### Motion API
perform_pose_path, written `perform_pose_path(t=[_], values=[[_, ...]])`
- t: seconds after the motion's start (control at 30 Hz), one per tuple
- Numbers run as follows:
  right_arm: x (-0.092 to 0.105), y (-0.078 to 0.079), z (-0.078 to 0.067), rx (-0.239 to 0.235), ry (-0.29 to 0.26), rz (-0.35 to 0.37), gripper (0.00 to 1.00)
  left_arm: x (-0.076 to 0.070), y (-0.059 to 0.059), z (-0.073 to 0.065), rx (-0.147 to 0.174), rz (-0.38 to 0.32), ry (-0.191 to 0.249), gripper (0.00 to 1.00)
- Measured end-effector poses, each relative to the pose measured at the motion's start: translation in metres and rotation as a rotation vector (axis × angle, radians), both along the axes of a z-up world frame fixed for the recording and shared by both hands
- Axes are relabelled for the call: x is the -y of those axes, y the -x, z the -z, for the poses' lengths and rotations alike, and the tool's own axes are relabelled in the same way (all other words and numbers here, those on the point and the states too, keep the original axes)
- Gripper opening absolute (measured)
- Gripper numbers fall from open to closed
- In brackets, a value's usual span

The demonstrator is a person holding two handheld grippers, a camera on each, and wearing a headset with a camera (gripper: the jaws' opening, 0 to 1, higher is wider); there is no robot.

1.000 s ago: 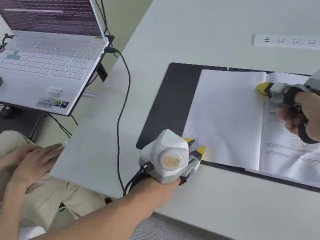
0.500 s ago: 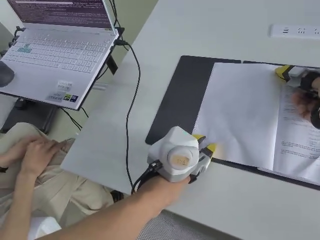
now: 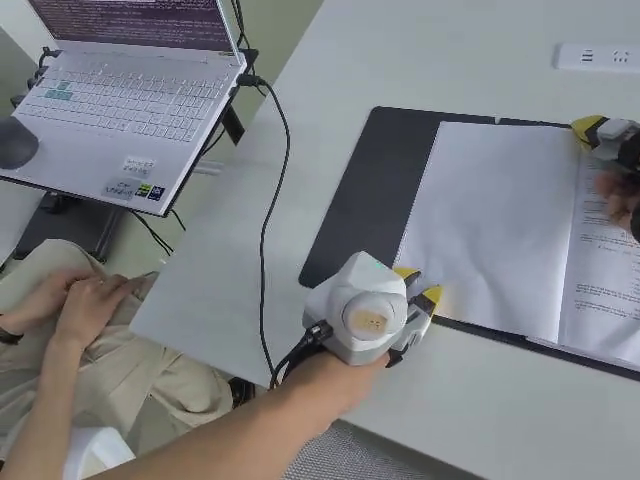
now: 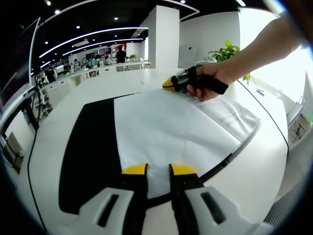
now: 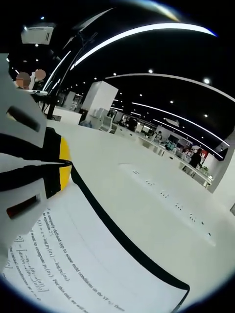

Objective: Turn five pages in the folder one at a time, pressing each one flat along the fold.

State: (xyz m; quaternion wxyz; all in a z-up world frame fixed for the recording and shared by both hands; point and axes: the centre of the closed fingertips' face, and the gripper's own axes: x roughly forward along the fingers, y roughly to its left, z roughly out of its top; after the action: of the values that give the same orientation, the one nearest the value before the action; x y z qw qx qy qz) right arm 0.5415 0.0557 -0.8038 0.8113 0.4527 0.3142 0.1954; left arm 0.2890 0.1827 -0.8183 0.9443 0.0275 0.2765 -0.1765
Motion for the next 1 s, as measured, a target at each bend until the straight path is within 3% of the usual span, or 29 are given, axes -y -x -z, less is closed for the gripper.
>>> perform_pose_path(t=[0.17,0.37,1.0], values=[[0.001,0.003,0.001,-0.041,-0.040,0.002,0.00,0.000,0.000,0.000,-0.001,0.002,-0.001,0.15],[-0.001,0.017,0.002,-0.069,-0.059,-0.061,0.00,0.000,0.000,0.000,0.000,0.006,0.001,0.15],[-0.002,0.059,0.001,-0.104,-0.106,-0.140,0.00,0.001,-0.002,0.001,-0.005,0.017,-0.011,0.15]])
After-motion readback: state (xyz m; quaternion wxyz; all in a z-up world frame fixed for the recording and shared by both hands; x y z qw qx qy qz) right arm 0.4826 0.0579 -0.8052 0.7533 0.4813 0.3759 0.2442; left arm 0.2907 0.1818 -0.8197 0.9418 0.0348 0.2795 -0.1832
